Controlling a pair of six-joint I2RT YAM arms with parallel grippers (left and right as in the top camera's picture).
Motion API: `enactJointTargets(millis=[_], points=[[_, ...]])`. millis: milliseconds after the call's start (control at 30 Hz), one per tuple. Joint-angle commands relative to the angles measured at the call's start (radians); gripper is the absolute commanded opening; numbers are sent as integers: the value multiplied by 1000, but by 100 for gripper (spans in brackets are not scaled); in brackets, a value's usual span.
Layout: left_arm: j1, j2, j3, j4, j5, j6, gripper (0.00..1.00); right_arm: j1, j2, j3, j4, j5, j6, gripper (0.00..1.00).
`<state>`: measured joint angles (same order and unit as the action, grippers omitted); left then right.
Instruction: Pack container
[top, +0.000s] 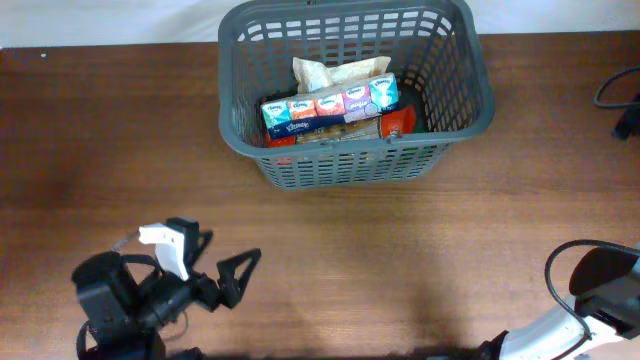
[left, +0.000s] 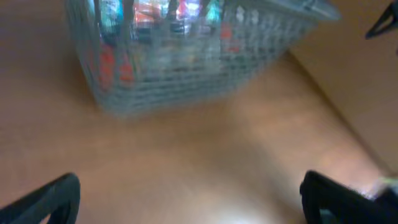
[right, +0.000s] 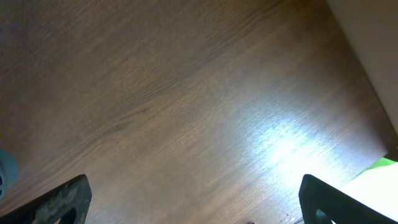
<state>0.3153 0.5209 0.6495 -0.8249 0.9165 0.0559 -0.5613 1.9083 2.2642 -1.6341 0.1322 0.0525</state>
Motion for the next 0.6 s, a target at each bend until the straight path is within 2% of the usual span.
enactJointTargets(millis=[0,333,400,567], points=[[-3,-6,1,156,4,73,99,-3,-4,-3,0,-2,8,99],[-8,-6,0,457,-41,72,99,-3,-4,-3,0,-2,8,99],[-40,-9,0,488,-98,72,99,-3,-4,-3,0,-2,8,99],[-214,-31,0,496,-353,67,99,-3,-4,-3,0,-2,8,99]])
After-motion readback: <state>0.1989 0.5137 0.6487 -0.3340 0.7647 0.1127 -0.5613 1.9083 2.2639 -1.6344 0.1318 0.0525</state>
